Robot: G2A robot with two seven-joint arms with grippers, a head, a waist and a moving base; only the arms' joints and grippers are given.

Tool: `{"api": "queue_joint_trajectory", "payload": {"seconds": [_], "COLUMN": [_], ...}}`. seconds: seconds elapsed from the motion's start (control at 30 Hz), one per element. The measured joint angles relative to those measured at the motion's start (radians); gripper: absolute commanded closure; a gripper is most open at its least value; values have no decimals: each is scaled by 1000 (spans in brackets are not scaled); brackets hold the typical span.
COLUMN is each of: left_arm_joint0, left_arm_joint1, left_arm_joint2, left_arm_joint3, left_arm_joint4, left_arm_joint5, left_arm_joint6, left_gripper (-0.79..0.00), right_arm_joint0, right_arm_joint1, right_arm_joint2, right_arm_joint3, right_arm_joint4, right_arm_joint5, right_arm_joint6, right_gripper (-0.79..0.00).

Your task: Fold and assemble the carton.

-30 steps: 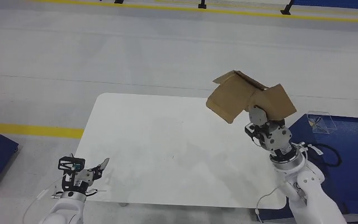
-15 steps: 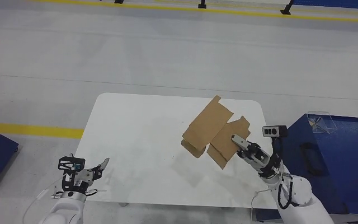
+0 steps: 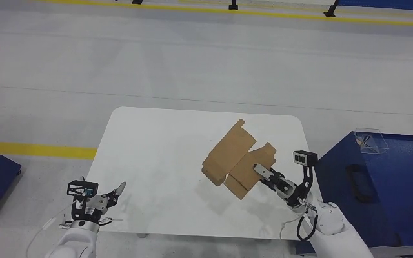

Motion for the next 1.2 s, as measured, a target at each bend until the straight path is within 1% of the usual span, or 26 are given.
{"api": "queue_joint_trajectory", "payload": {"seconds": [0.17,0.23,0.33,0.43,0.53,0.57,0.63,0.67,0.77,0.87,0.93,1.03,1.2], "left_arm_joint0": [0,-1,-30,-63,-88,-100,-127,-149,-205,-254,-283,-308,-354], "left_arm_joint1": [0,-2,-7,-11,-13,-12,-8,-5,2,10,14,20,29], "left_arm_joint2": [0,6,3,-5,-21,-32,-50,-65,-92,-77,-64,-33,26], "left_arm_joint3": [0,2,-20,-58,-98,-108,-114,-110,-74,-39,-21,-6,24], "left_arm_joint4": [0,-15,-173,-415,-686,-806,-991,-1114,-1376,-1530,-1586,-1606,-1634], "left_arm_joint5": [0,-15,-66,-103,-139,-147,-155,-160,-158,-137,-136,-139,-72], "left_arm_joint6": [0,-15,-134,-268,-427,-508,-644,-734,-922,-1088,-1167,-1257,-1395], "left_gripper": [-785,-785,-785,-785,-785,-785,-785,-785,-785,-785,-785,-785,-785], "right_arm_joint0": [0,3,1,3,25,37,55,68,107,146,168,201,242], "right_arm_joint1": [0,1,2,2,-3,-5,-9,-13,-23,-36,-45,-58,-77], "right_arm_joint2": [0,8,22,0,-54,-79,-118,-146,-216,-279,-314,-359,-400], "right_arm_joint3": [0,-7,-24,-27,-7,6,28,44,88,134,158,195,240], "right_arm_joint4": [-1,-20,-64,-65,-37,-25,8,37,99,119,141,196,287], "right_arm_joint5": [0,11,22,27,39,45,55,65,87,97,108,124,149], "right_arm_joint6": [-1,-9,-17,23,91,120,163,195,273,322,345,378,414], "right_gripper": [0,0,0,0,0,0,0,0,0,0,0,0,0]}}
